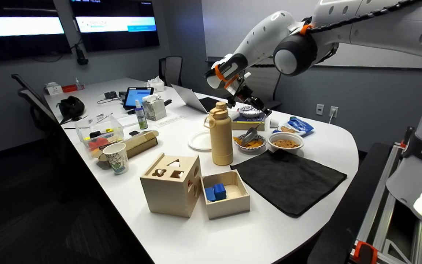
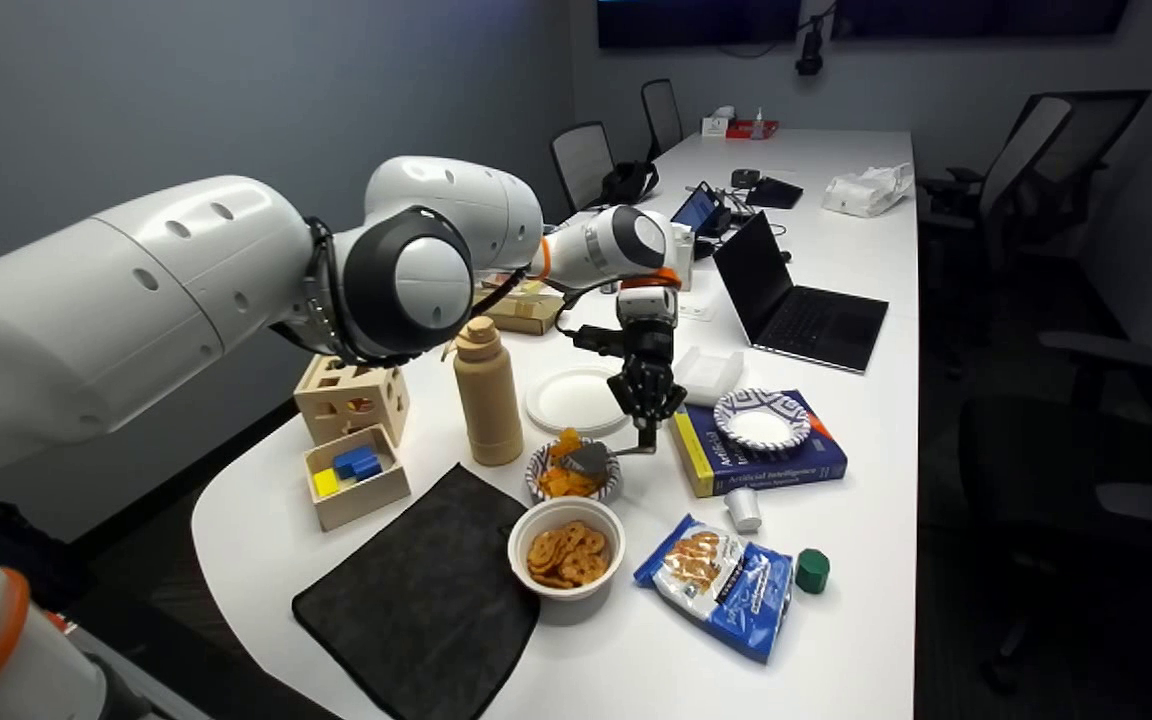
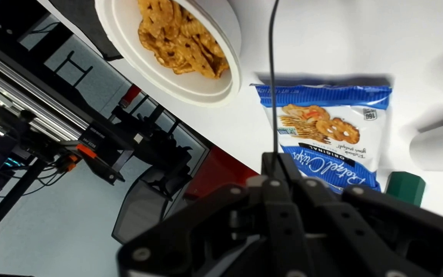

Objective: Use the silver spatula to stir the contents of the white plate with blue markings

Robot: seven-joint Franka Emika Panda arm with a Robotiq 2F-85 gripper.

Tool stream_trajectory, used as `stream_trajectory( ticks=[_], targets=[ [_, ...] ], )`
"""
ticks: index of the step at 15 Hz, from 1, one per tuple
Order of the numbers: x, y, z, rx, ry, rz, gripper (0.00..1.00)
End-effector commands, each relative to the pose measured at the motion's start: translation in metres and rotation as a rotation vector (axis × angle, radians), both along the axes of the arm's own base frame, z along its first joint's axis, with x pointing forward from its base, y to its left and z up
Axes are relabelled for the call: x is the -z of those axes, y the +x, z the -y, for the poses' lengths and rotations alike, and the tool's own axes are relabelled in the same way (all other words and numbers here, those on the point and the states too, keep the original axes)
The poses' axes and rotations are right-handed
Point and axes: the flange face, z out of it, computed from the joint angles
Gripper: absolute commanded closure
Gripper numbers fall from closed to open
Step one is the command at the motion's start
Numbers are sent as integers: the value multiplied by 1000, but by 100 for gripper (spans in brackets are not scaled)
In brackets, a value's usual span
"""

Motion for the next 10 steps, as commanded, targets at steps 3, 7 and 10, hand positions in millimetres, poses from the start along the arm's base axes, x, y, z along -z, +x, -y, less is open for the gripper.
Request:
stream_trajectory(
  ticks=[3, 7, 10],
  targets=[
    [-20, 0, 7, 89, -151, 17, 99],
    [-17, -6, 11, 78, -211, -35, 99],
    [-9, -12, 6, 66, -232, -92, 99]
  ],
)
